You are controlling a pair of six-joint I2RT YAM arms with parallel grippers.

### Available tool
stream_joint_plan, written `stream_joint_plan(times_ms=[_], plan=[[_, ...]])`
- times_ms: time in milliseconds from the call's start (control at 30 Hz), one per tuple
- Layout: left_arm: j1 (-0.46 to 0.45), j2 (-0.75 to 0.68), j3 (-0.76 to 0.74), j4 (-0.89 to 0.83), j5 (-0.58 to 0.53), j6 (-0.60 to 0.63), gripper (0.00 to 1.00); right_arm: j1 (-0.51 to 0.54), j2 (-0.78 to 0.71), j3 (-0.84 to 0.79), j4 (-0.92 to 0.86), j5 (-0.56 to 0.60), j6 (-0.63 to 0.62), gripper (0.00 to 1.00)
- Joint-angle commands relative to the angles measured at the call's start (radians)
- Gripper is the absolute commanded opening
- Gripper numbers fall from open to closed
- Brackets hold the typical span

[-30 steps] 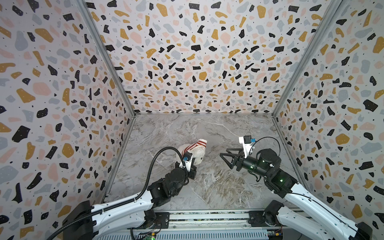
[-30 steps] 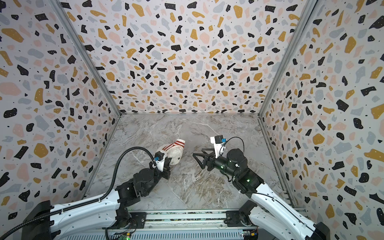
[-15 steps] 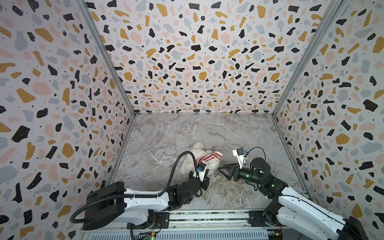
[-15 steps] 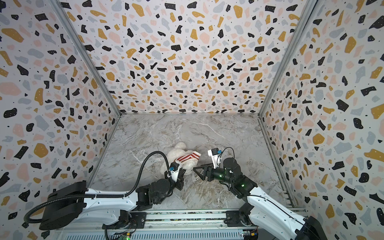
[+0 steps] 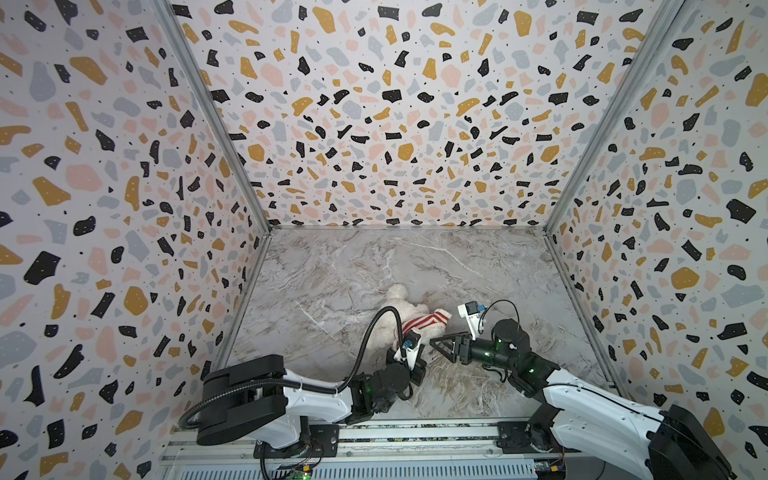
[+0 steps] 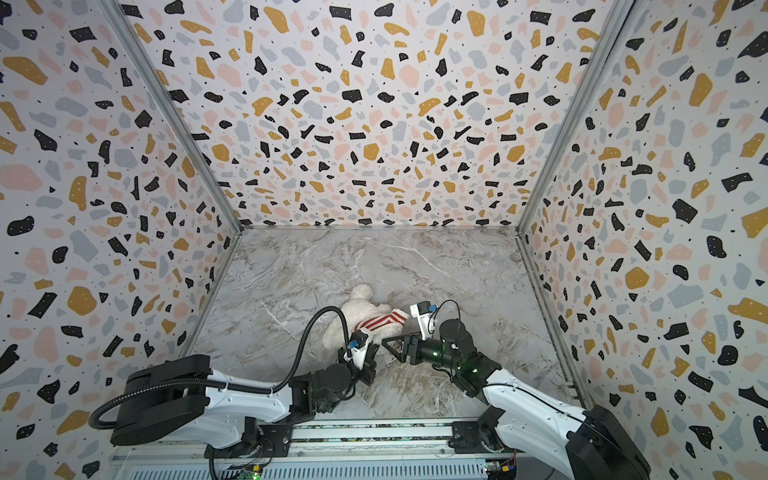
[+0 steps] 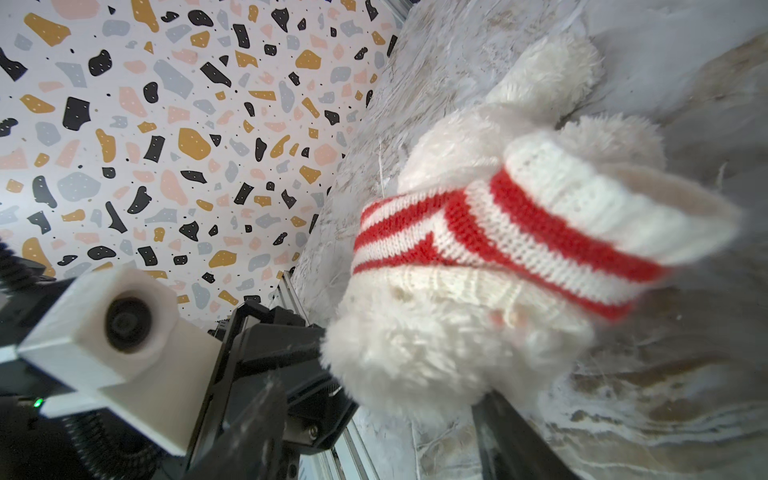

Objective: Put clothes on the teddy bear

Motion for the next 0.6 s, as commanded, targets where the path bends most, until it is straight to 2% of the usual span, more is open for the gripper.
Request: stream_joint_plan(times_ms=[0, 333, 467, 567], plan=[[-0.017, 0.022, 0.021, 0.095, -0.01, -0.025, 0.0, 0.001, 0.029, -0.009, 0.09, -0.016, 0.01, 0.71], [-0.065, 0.081, 0.042, 0.133, 0.012, -0.014, 0.0, -0.007, 0.125, -0.041, 0.17, 0.021, 0.041, 0.75], [-0.079, 0.103, 0.044, 0.14, 0.002, -0.014, 0.0, -0.008, 0.14, -0.055, 0.182, 0.053, 0.049, 0.67], [-0.087, 0.126, 0.045, 0.149, -0.002, -0.009, 0.0, -0.008, 0.166, -0.061, 0.193, 0.06, 0.052, 0.57]])
